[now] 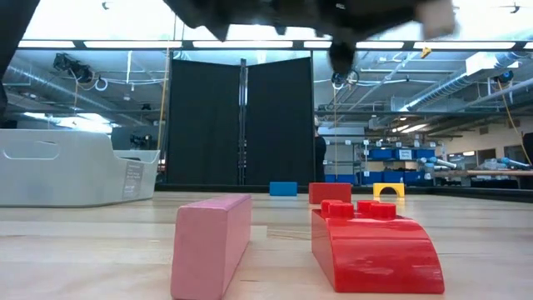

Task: Sort blocks by size
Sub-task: Put the top brown block into the black bin, then put the orange block into the black bin

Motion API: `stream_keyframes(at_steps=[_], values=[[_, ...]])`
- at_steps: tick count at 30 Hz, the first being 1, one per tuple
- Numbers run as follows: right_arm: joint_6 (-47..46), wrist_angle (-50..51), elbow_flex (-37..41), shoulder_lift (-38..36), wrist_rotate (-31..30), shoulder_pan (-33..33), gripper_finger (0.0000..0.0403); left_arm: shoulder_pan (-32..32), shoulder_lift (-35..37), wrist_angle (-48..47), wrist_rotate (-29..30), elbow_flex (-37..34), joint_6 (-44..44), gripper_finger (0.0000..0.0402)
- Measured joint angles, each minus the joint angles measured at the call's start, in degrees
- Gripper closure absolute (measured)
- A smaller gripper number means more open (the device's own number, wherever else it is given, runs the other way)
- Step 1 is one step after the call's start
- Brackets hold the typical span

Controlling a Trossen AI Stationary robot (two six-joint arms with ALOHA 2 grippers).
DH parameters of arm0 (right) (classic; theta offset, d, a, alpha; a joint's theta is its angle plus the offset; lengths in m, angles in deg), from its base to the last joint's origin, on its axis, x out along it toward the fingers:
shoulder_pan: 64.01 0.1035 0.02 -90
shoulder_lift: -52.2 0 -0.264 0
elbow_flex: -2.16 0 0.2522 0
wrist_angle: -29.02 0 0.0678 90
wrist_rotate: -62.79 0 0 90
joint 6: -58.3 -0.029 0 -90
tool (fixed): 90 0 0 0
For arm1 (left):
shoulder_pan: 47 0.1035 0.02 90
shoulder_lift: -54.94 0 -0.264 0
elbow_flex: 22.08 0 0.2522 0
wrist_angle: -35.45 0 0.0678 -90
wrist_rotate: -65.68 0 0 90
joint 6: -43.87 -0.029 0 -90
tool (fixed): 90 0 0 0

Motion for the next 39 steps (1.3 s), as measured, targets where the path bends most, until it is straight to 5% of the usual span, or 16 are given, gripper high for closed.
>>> stream_keyframes(at_steps=[7,14,24,33,39], values=[[0.0,-1.1,0.0,0.0,0.0,0.2,0.0192,-3.3,-11.4,-3.4,-1.4,14.8,-0.2,0.0338],[0.0,-1.7,0.0,0.0,0.4,0.7,0.0192,-3.9,-17.0,-3.7,-4.1,21.5,1.4,0.0338],[0.0,-1.8,0.0,0.1,0.5,0.7,0.0194,-3.9,-18.6,-4.1,-3.6,22.3,4.1,0.0335],[-0.2,-1.8,0.0,0.1,0.5,0.7,0.0194,-3.9,-18.6,-5.3,-4.2,22.3,4.3,0.0224],[-0.2,-0.8,0.0,0.1,0.3,0.7,0.0194,-3.0,-17.3,-4.6,-7.4,20.7,3.4,0.0216]])
